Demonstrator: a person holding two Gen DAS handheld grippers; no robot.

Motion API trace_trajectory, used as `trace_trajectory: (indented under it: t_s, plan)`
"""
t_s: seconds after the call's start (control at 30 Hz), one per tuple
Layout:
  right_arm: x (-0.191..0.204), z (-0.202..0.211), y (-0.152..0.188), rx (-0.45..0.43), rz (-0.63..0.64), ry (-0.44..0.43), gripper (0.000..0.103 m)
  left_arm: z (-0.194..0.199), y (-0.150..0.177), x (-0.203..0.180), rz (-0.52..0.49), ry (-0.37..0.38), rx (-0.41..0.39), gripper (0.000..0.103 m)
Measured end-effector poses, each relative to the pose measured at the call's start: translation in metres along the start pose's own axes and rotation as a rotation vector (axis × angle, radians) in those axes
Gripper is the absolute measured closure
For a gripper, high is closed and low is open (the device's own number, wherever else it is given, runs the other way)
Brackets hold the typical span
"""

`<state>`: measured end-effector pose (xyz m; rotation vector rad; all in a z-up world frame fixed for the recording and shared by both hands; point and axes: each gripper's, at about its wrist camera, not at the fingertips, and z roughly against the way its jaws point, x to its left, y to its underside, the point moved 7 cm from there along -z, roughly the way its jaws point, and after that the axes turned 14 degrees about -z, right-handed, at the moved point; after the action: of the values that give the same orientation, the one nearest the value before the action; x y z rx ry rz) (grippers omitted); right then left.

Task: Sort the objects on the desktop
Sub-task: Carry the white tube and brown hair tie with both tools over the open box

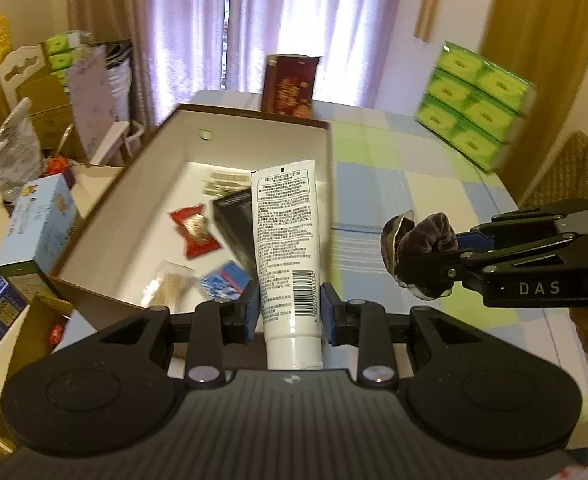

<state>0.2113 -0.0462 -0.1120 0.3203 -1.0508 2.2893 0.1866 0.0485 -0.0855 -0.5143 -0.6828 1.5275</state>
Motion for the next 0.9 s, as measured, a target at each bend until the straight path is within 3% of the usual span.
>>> trace_trajectory:
  t_s: [0.23, 0.47, 0.9]
  plan:
    - [0.019, -0.046, -0.024, 0.001, 0.013, 0.013, 0.079, -0.017, -0.009, 0.049, -0.004, -0.052, 0.006, 0.077]
    - [0.033, -0.091, -0.047, 0.011, 0.034, 0.056, 0.079, -0.051, -0.023, 0.096, -0.027, -0.050, 0.040, 0.077]
    - [0.016, -0.168, -0.069, 0.093, -0.058, 0.131, 0.079, -0.127, -0.029, 0.137, -0.110, -0.026, 0.137, 0.077]
